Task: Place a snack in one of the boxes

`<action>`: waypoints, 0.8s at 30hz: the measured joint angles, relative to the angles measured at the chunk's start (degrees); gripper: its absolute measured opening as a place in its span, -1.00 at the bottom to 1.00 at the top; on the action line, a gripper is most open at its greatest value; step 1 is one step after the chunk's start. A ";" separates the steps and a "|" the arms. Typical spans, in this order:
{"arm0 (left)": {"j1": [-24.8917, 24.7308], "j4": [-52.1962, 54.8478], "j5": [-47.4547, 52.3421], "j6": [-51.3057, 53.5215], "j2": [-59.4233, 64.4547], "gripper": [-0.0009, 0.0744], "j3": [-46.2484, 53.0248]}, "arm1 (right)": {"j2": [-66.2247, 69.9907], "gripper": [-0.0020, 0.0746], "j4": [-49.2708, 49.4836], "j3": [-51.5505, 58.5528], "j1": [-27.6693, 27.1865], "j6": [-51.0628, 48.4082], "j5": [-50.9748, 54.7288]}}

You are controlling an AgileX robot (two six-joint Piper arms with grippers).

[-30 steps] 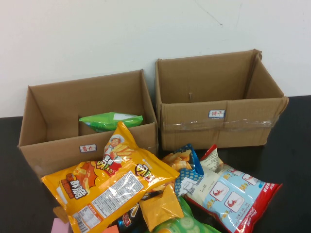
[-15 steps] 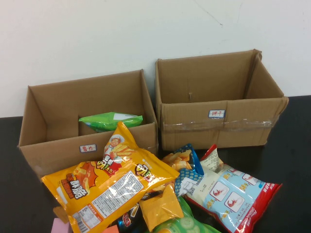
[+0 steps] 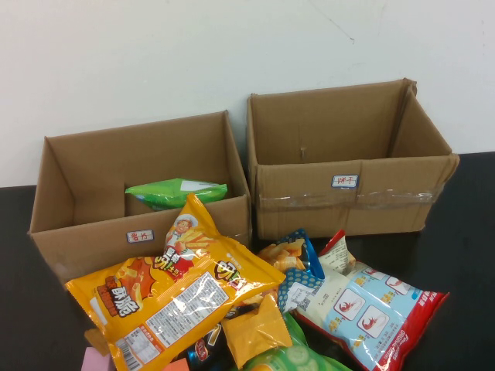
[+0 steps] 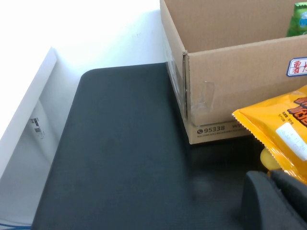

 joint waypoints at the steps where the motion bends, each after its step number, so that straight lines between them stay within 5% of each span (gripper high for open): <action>1: 0.00 0.00 0.00 0.00 0.00 -0.98 0.00 | 0.00 -0.95 0.00 0.00 0.00 0.00 0.00; 5: 0.00 -8.52 -1.28 -5.66 0.00 -0.98 0.12 | 0.00 -0.95 0.00 0.00 0.00 0.00 0.00; 12: 0.00 -47.10 -9.49 -20.01 0.00 -0.98 0.50 | 0.00 -0.95 0.00 0.00 0.00 0.00 0.00; 19: 0.00 -52.18 -13.93 -19.16 0.00 -0.98 0.50 | 0.00 -0.95 0.00 0.00 0.00 0.00 0.00; 24: -0.21 -46.04 -2.85 -3.00 1.08 -0.98 -9.18 | 0.00 -0.95 0.10 0.00 0.00 0.00 0.00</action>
